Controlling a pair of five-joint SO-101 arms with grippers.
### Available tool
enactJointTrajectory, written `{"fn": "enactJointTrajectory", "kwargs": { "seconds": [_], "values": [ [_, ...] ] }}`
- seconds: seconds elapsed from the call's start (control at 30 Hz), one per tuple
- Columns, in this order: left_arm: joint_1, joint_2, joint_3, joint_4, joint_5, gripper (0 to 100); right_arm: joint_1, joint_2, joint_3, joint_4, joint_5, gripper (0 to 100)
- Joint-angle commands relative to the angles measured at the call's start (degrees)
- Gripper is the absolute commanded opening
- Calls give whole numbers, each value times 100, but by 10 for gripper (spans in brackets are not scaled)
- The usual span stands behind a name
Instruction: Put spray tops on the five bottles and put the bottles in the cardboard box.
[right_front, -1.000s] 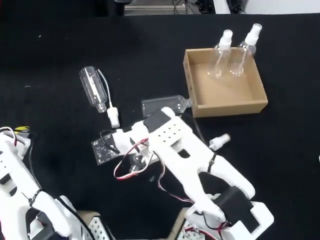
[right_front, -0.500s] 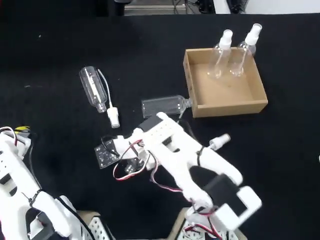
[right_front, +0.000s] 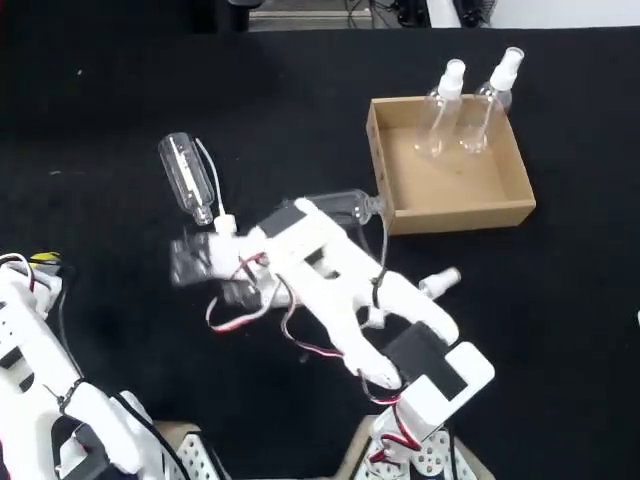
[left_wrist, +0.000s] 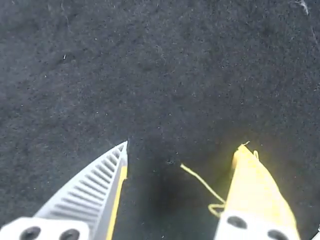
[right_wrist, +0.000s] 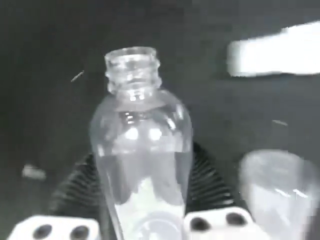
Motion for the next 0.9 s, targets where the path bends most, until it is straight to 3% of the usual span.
{"fn": "enactJointTrajectory", "kwargs": {
  "seconds": [0.0,0.13,0.33,0.43,0.57,0.77,0.87],
  "values": [
    [-22,18,-391,-79,62,307,-26,-558,-1042,492,-1204,11],
    [4,35,-391,-79,53,309,123,-1226,-1613,1090,-2145,11],
    [549,26,-391,149,-18,310,1354,-2281,-1499,1662,-2840,11],
    [963,44,-374,167,-440,308,1899,-2818,-1156,2119,-3068,10],
    [1684,18,-251,167,-862,308,2831,-3503,-409,2435,-3015,11],
    [2651,44,-268,176,-1275,308,4475,-4760,787,2435,-2163,11],
    [3407,44,-426,580,-1767,308,5433,-5226,1393,2224,-1662,11]
  ]
}}
